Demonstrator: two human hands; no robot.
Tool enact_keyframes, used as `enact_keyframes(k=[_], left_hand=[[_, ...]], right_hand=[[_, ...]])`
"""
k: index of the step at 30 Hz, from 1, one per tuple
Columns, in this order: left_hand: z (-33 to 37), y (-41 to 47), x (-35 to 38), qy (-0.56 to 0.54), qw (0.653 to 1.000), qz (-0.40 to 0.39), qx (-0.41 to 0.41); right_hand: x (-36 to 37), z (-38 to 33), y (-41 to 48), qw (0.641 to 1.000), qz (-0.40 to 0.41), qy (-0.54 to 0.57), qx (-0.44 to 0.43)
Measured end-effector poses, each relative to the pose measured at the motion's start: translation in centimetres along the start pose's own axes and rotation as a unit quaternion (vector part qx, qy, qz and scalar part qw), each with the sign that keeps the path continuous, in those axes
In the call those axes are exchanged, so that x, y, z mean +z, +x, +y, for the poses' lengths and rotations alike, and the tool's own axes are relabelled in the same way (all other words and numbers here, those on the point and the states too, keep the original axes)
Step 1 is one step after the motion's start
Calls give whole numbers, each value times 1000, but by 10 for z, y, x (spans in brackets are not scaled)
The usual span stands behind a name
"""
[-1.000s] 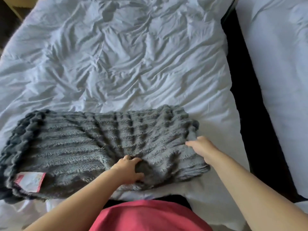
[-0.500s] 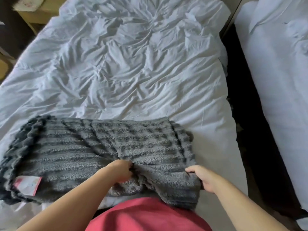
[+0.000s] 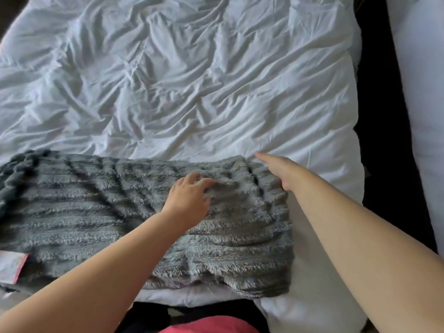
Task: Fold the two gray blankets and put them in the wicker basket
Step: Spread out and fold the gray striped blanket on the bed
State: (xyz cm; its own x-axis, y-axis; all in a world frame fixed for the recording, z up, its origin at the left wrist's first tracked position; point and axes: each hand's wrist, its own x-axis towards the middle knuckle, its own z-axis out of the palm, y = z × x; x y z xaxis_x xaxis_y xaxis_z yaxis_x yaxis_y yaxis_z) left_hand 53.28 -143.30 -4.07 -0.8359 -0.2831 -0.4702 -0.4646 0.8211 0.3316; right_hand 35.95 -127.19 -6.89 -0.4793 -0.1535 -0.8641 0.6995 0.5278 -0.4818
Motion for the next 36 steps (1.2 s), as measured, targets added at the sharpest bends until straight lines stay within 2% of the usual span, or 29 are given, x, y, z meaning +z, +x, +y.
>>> enact_keyframes(k=[2,4,6,8,10,12,14,16,19,20,21,22,23,24,25,27,29,31,34,36], left_hand=[[3,16,13,24,1000,-19,8],[3,26,28,45,997,-55,-6],[-1,28,39,67,993,-94,-18],[-4,27,44,86,988,-123,-28],[-4,24,43,80,988,-122,-42],[-3,18,38,53,994,-89,-44],[-1,9,35,25,998,-36,-37],[2,-4,36,16,1000,12,-7],[1,-22,42,23,998,43,40],[0,-26,44,22,998,36,39],[-2,-28,45,18,999,20,32],[-5,-30,47,14,1000,-3,28],[-7,-31,48,15,999,-27,30],[-10,-32,48,17,998,-40,38],[-14,-33,48,15,998,-40,47],[-25,-36,42,-2,998,-17,52],[-43,-42,33,-10,999,11,41],[-71,-49,21,-1,999,34,13],[-130,-64,6,9,996,66,-60],[-176,-80,-3,14,990,76,-120]], right_hand=[[0,-7,11,1000,-4,-6,2],[-16,0,24,989,125,76,-18],[-33,25,23,962,211,172,25],[-40,60,12,962,178,198,68],[-39,86,-4,970,91,211,76],[-39,100,-27,974,6,213,78],[-39,111,-48,982,-57,166,70],[-39,120,-66,990,-78,92,73],[-41,130,-85,982,-113,125,88],[-38,132,-89,986,-99,93,96],[-32,134,-93,992,-56,11,113],[-23,135,-95,986,12,-102,131],[-10,134,-97,963,93,-217,133],[3,131,-100,931,180,-299,108],[17,123,-104,905,257,-333,65],[45,104,-108,878,332,-340,-64],[75,89,-108,871,305,-352,-159],[110,82,-109,873,218,-394,-187],[163,85,-108,873,82,-459,-143],[204,86,-108,861,10,-498,-103]])
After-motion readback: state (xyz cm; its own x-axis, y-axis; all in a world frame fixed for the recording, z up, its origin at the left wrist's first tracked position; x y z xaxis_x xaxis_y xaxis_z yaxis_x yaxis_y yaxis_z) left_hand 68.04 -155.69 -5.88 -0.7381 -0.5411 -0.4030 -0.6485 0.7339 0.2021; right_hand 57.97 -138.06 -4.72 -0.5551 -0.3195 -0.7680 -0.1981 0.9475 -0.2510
